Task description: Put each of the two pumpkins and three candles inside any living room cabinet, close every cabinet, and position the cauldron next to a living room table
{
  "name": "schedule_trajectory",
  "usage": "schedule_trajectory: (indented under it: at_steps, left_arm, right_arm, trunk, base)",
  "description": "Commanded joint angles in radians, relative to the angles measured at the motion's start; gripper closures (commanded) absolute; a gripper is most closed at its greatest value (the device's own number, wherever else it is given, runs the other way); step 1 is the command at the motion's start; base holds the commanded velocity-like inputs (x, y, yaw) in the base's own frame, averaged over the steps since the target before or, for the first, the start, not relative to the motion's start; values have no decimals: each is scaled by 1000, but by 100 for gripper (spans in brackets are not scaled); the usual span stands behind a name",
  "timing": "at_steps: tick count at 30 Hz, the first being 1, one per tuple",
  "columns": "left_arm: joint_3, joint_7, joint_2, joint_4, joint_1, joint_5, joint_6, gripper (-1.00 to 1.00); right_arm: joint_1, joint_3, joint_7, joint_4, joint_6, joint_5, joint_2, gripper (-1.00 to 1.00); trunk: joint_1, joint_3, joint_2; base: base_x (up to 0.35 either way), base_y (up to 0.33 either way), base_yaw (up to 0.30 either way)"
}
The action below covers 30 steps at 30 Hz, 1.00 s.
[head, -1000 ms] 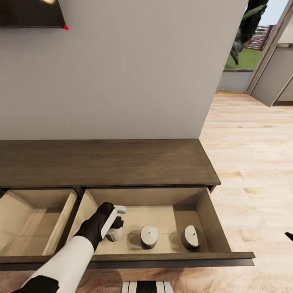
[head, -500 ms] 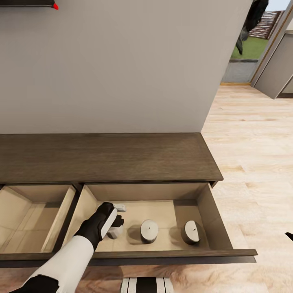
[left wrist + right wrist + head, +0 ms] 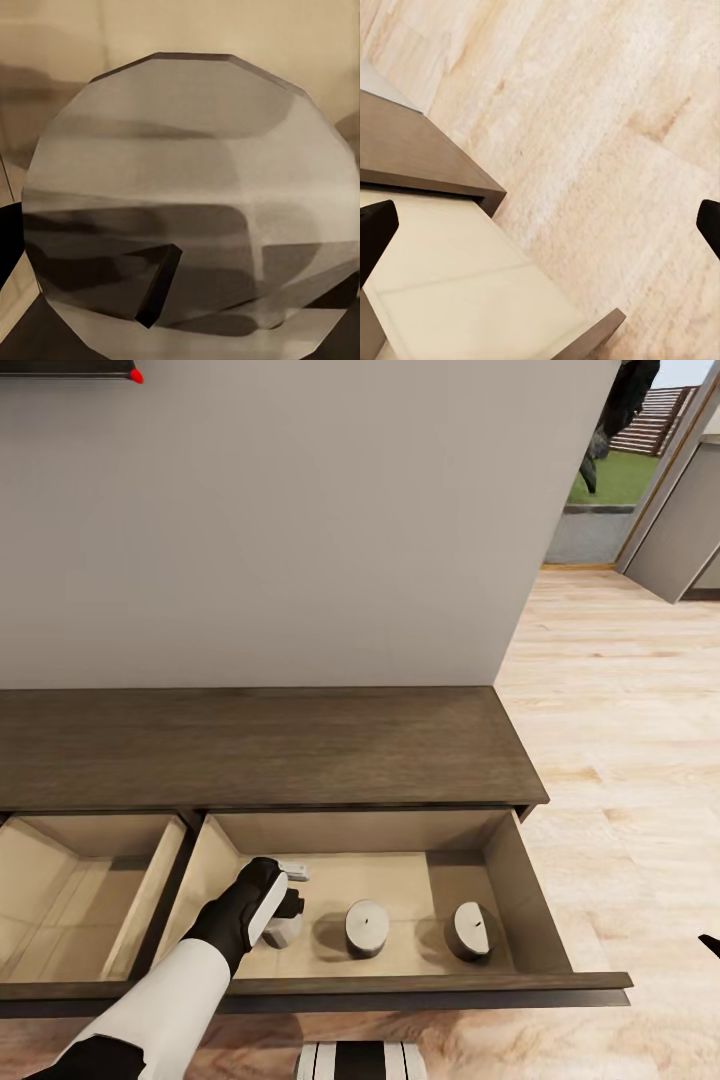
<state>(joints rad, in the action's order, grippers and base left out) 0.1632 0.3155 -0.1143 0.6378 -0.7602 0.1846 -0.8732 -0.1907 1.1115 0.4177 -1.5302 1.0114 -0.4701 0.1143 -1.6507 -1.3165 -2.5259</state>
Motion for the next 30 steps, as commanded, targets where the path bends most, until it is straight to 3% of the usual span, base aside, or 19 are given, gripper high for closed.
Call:
schedule_trajectory:
  at_steps: [1,2,18,30]
  left_arm:
    - [4,5,1,1,0,5,-4,100]
    - [4,5,1,1,0,5,-3,-100]
    - [1,5,-2,3,2,1,-1,-100]
    - [1,5,-1,100,5,-1,-73,-100]
  right_arm:
    - [-1,2,10,0,5,8,0,-100]
    - [-1,2,10,-1,5,8,0,-100]
    - [-1,2,13,55,3,7,-2,-100]
    - [-1,2,13,56,3,7,-1,-100]
  trunk:
    - [0,-1,0]
    - [0,-1,0]
    - [0,-1,0]
    - [0,-1,0]
  base:
    - [0,0,0]
    - [0,0,0]
    - [0,0,0]
    - [0,0,0]
